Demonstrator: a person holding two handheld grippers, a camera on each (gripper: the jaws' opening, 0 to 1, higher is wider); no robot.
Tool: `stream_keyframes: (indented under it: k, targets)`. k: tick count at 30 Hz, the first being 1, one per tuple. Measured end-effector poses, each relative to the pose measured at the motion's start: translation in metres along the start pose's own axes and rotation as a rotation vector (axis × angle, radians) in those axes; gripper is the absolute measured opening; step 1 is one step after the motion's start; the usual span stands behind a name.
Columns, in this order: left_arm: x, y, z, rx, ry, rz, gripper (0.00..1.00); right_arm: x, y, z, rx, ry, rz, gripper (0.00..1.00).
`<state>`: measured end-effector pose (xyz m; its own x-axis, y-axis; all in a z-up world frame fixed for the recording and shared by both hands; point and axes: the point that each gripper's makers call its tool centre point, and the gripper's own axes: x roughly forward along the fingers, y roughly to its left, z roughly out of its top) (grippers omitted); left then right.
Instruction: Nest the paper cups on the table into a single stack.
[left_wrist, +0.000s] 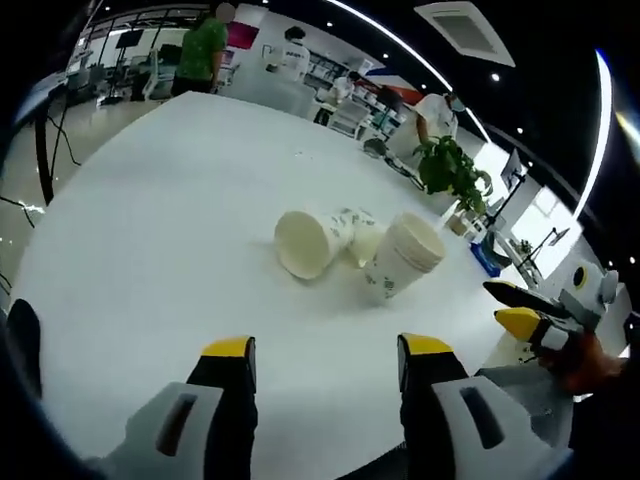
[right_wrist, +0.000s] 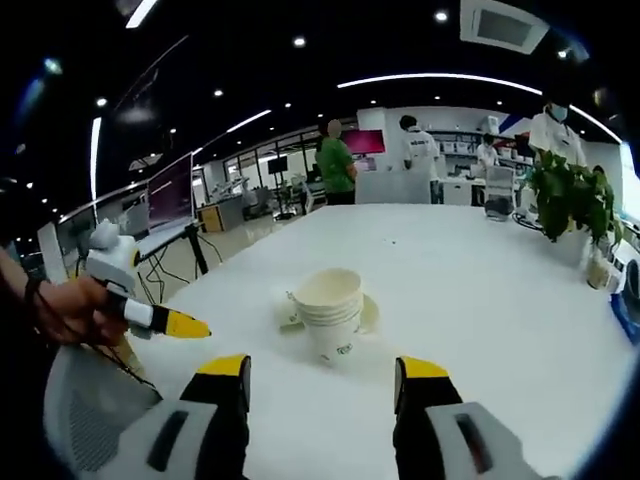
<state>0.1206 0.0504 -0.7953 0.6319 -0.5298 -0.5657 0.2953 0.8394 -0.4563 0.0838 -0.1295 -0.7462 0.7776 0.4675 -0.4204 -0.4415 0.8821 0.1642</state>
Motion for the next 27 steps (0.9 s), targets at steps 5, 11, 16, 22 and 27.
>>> stream_keyframes:
  k: [5, 11, 16, 22, 27]
  targets:
    - [0.018, -0.007, 0.013, 0.02, -0.005, 0.001, 0.52, 0.002, 0.005, -0.009, -0.006, 0.033, 0.012, 0.57]
    - [0.04, -0.008, 0.02, 0.069, 0.017, 0.004, 0.49, 0.002, 0.012, -0.01, -0.014, 0.047, 0.034, 0.57]
    - [0.059, -0.009, 0.026, 0.081, 0.046, -0.016, 0.43, 0.0, 0.016, -0.01, 0.002, 0.054, 0.047, 0.54]
    - [0.078, -0.011, 0.029, 0.136, 0.064, -0.026, 0.39, 0.001, 0.015, -0.01, 0.011, 0.055, 0.049, 0.53]
    - [0.087, -0.008, 0.032, 0.148, 0.06, -0.019, 0.38, 0.001, 0.017, -0.01, 0.006, 0.056, 0.054, 0.52]
